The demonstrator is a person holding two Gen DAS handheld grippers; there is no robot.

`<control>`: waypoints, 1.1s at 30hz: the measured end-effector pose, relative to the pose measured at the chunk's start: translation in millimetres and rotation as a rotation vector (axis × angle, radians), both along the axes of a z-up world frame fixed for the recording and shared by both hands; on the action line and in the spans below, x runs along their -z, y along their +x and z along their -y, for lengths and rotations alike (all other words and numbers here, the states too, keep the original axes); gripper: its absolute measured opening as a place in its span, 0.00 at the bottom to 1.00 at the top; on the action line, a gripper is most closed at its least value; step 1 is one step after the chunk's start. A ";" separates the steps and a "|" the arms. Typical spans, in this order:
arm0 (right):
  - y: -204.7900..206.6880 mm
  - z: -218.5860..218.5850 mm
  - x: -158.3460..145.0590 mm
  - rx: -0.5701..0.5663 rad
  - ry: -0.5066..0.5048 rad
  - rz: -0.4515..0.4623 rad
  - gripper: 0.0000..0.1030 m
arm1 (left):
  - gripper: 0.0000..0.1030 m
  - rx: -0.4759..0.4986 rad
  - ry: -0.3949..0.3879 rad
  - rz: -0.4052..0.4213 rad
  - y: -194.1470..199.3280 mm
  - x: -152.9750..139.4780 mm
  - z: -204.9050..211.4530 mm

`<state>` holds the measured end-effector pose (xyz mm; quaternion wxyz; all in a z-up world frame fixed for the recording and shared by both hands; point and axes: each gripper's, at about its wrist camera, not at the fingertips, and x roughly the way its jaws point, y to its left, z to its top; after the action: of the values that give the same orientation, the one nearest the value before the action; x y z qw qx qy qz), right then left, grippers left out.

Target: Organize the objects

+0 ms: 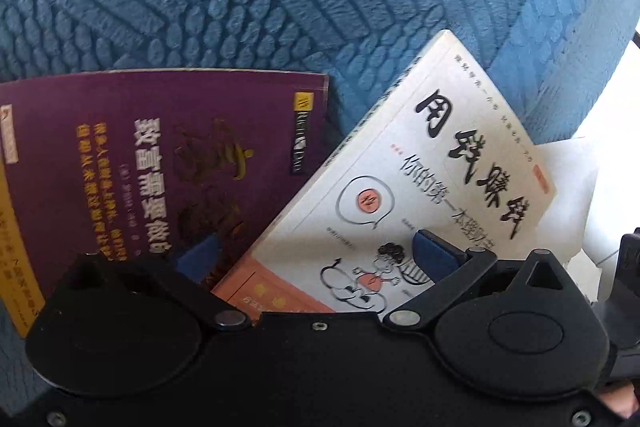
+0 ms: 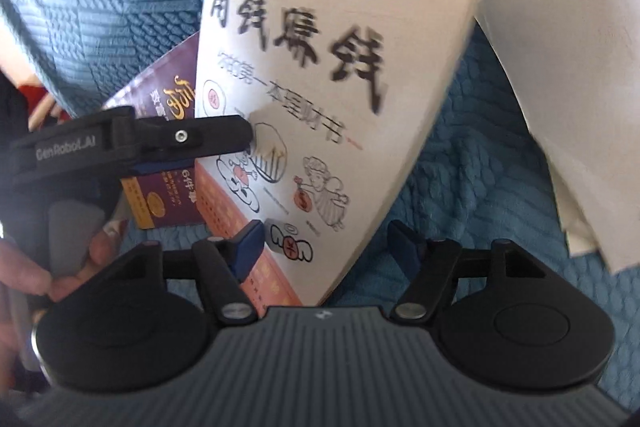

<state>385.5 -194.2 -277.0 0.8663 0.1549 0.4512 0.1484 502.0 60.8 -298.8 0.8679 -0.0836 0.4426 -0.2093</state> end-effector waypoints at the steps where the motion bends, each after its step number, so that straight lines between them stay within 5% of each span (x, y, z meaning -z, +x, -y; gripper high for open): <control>1: -1.0 -4.2 -1.6 -0.017 -0.035 0.018 0.68 | 0.99 0.008 0.002 0.008 1.1 0.0 1.4; 4: -4.3 -15.6 -6.9 -0.050 -0.100 0.064 0.63 | 0.99 0.039 0.019 0.030 0.5 -2.4 6.8; 10: 0.5 -12.9 -2.5 0.003 -0.038 0.025 0.54 | 1.00 0.119 0.060 0.067 1.1 -5.3 18.6; 21: -6.1 -10.6 -4.6 -0.006 -0.046 0.029 0.53 | 1.00 0.336 0.130 0.147 3.6 11.5 46.5; 33: -10.7 -2.8 -2.3 0.018 -0.033 0.033 0.53 | 0.93 0.356 0.122 0.160 -0.8 12.7 44.3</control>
<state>374.8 -191.4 -274.7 0.8774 0.1420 0.4377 0.1357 501.2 16.5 -311.5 0.8530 0.0658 0.3919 -0.3383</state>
